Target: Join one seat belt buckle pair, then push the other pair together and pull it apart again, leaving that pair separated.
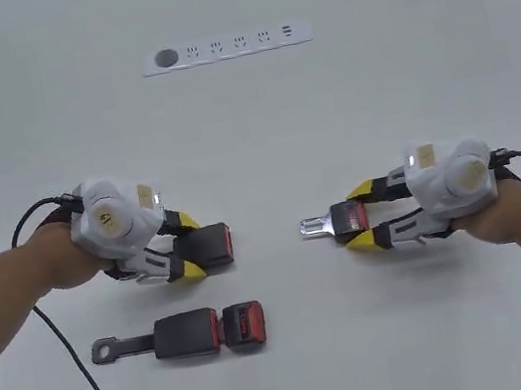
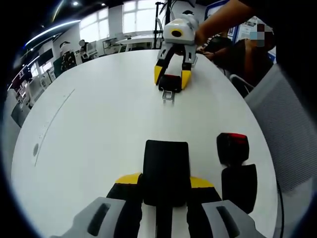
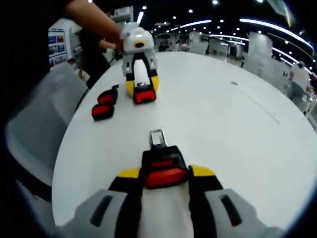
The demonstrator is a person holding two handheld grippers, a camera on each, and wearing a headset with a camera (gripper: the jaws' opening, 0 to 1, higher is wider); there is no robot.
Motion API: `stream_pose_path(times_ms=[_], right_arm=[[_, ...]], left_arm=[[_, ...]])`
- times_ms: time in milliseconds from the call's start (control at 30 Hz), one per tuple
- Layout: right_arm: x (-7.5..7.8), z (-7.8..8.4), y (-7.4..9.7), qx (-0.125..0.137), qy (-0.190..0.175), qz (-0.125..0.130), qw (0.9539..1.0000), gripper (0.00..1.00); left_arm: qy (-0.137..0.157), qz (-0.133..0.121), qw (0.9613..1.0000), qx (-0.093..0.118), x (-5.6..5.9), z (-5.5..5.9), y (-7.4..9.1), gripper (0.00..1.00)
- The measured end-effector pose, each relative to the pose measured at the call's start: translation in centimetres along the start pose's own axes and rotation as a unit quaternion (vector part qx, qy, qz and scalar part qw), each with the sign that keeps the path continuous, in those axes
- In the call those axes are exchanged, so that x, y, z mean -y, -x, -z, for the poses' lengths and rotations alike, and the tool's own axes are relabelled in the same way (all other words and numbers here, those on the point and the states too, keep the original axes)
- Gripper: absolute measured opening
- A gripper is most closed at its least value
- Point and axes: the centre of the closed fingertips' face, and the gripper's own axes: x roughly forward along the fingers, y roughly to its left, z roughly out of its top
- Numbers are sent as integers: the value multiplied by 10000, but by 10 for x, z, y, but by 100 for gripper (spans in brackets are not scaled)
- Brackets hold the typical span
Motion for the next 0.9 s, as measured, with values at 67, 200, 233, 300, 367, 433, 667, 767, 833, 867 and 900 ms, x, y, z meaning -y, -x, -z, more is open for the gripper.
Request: stream_pose_path(times_ms=[67, 200, 233, 300, 367, 433, 667, 767, 833, 867, 900], right_arm=[[3, 5, 5, -30, -2, 3, 10000, 37], [5, 9, 11, -51, -26, 43, 10000, 37], [5, 9, 12, -58, -32, 50, 10000, 37], [5, 11, 16, -87, -29, 44, 9999, 37], [5, 13, 19, -108, -40, 36, 9999, 37], [6, 15, 23, -138, -11, 50, 9999, 37], [11, 22, 29, -131, -56, 153, 9998, 37], [13, 24, 28, -160, -73, 182, 9997, 37], [13, 23, 27, -233, -40, 204, 9995, 38], [13, 22, 27, -253, -44, 237, 9994, 40], [17, 23, 28, -311, -82, 428, 9986, 44]], left_arm=[[-7, 2, 10000, -3, 0, 0, 0, 35], [-24, 8, 10000, -15, -1, 0, 0, 35], [-25, 11, 10000, -17, -1, 0, 0, 35], [-23, 13, 10000, -23, -1, 1, 0, 35], [-25, 9, 10000, -30, -1, 1, 0, 35], [-37, 8, 10000, -40, -1, 1, 0, 35], [-29, 3, 10000, -85, -1, 0, 0, 35], [-18, -24, 9999, -107, 0, 0, 0, 35], [2, -48, 9999, -158, 0, -1, -1, 35], [65, -48, 9998, -190, 0, -1, -1, 35], [193, -72, 9995, -229, -1, -3, -1, 36]])
